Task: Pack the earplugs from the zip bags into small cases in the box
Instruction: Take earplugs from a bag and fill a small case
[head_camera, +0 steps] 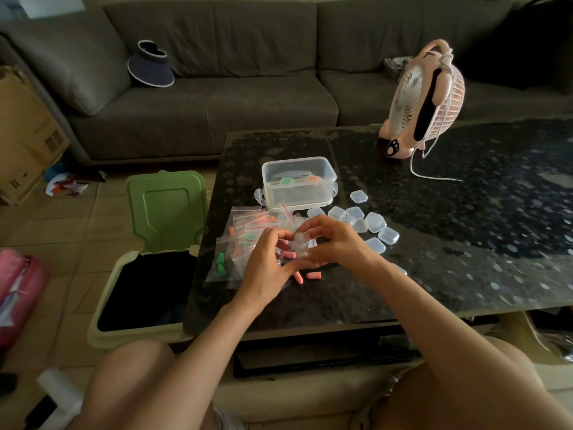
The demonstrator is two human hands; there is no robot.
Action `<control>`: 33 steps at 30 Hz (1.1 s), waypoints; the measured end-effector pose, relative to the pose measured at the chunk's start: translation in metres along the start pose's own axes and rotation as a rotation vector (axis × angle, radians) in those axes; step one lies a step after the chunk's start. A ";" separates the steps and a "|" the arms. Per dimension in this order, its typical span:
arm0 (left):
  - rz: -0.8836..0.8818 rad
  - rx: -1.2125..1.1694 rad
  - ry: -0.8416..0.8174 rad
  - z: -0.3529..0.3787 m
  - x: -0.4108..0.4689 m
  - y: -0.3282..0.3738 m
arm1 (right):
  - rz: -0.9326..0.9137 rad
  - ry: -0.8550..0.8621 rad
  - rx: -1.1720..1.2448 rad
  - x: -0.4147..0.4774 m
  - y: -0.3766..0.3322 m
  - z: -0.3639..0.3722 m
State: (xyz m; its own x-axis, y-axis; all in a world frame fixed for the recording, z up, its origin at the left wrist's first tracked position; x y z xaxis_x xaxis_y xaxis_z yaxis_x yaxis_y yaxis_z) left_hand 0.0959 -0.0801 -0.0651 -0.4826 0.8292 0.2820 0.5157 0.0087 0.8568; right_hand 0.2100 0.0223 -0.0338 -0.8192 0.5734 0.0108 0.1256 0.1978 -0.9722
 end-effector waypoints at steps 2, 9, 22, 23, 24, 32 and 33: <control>0.020 0.040 0.026 0.000 0.001 -0.002 | 0.023 -0.022 0.060 0.000 0.002 -0.001; 0.069 0.069 0.052 -0.001 0.001 -0.003 | 0.048 -0.023 0.304 -0.001 -0.001 0.006; 0.111 0.157 0.064 -0.003 0.001 0.000 | 0.211 -0.078 0.309 -0.002 0.006 0.006; 0.108 0.160 0.066 -0.003 0.001 0.000 | 0.217 -0.081 0.315 -0.002 0.006 0.005; 0.107 0.162 0.066 -0.003 0.001 0.000 | 0.221 -0.083 0.319 -0.001 0.007 0.005; 0.078 0.112 0.047 -0.007 0.004 -0.001 | 0.242 -0.057 0.368 0.002 0.006 -0.002; 0.065 0.105 0.059 -0.009 0.005 -0.001 | 0.247 -0.009 0.326 0.003 0.008 -0.003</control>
State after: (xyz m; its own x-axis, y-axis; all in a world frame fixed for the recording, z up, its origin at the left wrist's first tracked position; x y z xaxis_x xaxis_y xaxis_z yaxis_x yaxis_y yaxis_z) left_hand 0.0869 -0.0811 -0.0604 -0.4851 0.7955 0.3630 0.6167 0.0170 0.7870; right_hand 0.2101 0.0281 -0.0409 -0.7915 0.5649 -0.2331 0.1367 -0.2081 -0.9685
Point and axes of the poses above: each hand's wrist, its own x-axis towards the middle knuckle, its own z-axis out of the palm, y = z × x, the point moved 2 cm from there along x, towards the middle knuckle, and after that the axes turned 4 degrees about -z, right-handed, at the moved point
